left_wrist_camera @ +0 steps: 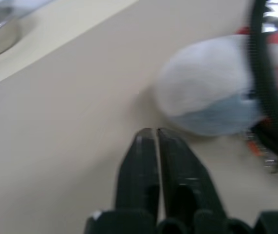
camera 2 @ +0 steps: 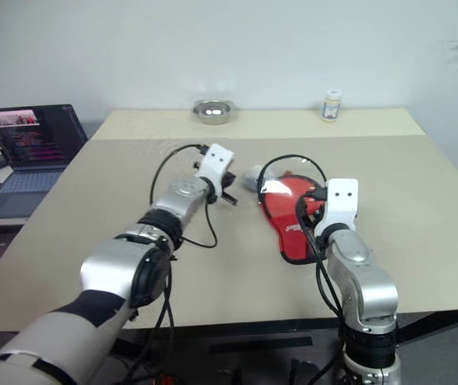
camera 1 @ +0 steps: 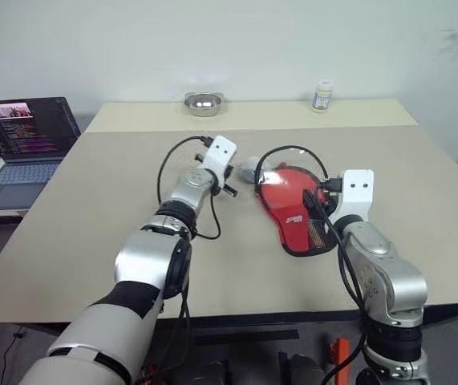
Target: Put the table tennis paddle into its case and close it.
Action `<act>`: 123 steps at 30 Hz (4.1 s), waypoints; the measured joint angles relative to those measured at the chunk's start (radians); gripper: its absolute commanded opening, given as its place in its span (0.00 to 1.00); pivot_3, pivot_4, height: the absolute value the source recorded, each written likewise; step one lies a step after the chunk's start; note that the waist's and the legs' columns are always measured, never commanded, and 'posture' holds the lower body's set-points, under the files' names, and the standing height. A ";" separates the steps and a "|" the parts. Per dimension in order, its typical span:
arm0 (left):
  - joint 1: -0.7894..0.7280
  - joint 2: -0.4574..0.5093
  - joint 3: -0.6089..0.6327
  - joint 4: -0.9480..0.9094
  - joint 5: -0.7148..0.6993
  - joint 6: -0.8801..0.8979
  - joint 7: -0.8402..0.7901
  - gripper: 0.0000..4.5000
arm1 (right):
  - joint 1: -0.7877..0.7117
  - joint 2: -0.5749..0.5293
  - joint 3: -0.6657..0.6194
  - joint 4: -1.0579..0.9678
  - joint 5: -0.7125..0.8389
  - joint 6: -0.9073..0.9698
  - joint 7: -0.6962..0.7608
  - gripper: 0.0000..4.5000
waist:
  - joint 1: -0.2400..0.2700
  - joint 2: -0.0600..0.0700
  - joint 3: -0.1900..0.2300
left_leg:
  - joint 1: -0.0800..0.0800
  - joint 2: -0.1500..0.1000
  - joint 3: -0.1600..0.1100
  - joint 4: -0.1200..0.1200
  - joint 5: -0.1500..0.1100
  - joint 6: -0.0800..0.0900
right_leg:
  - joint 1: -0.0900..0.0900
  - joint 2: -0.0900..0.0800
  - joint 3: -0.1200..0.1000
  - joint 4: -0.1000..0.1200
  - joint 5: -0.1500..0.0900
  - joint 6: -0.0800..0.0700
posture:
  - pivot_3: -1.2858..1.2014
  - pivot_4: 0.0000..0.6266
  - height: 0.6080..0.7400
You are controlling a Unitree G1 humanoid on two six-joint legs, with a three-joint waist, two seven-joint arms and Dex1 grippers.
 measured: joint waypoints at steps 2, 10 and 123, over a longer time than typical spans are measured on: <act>0.016 0.033 0.007 -0.002 -0.006 -0.018 0.006 0.01 | -0.026 -0.030 -0.006 0.041 0.009 -0.017 0.031 0.93 | 0.000 0.000 0.000 | 0.000 0.000 0.000 0.000 0.000 0.000 | 0.000 0.000 0.000 0.000 0.000 0.000 | 0.52 0.24 1.00; 0.125 0.111 0.166 -0.050 -0.230 -0.062 -0.419 0.01 | -0.175 -0.202 -0.113 0.396 0.039 -0.168 0.169 0.93 | 0.003 0.000 0.000 | -0.001 0.000 0.000 0.000 0.000 0.000 | 0.000 0.000 -0.001 -0.001 0.000 0.000 | 0.52 0.24 1.00; 0.749 0.523 -0.118 -1.367 -0.743 0.604 -1.094 0.00 | -0.001 -0.329 0.058 0.085 0.420 0.533 0.483 0.51 | 0.003 -0.004 -0.003 | 0.005 0.017 0.002 -0.001 0.000 -0.003 | 0.003 0.015 0.001 -0.001 0.004 -0.011 | 0.52 0.24 1.00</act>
